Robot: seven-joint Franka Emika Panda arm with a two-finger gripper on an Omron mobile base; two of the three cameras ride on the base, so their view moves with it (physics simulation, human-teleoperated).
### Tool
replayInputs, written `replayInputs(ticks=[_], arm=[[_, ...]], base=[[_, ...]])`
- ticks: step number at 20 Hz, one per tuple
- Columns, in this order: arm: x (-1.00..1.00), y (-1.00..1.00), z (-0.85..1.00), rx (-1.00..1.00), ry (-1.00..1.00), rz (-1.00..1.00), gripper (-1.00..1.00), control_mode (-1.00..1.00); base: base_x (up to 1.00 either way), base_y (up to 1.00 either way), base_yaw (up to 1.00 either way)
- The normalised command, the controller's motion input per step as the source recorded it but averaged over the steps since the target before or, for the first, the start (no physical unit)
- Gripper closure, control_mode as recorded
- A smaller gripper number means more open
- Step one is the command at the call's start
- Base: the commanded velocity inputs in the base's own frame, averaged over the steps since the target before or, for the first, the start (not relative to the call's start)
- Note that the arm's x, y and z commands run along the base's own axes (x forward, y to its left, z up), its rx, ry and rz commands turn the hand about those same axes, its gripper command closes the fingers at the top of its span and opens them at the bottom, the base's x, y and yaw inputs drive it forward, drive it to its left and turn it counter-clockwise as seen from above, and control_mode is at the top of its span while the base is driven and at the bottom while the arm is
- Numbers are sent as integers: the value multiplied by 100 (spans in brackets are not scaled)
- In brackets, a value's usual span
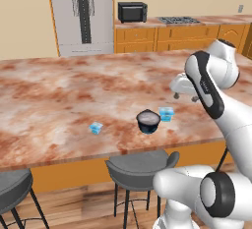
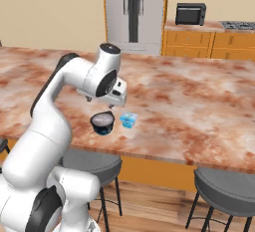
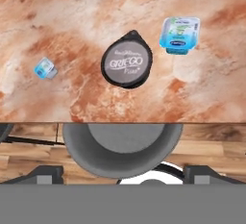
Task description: Stack the yogurt containers by placing the smaller containers on top of the larger containers.
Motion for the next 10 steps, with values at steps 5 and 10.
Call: replayInputs(ticks=[5,10], arm=[[0,-20,-9,7,0,-6,-100,-100],[0,-23,-16,6,0,-5,-100,-100]], base=[[0,0,0],[0,0,0]])
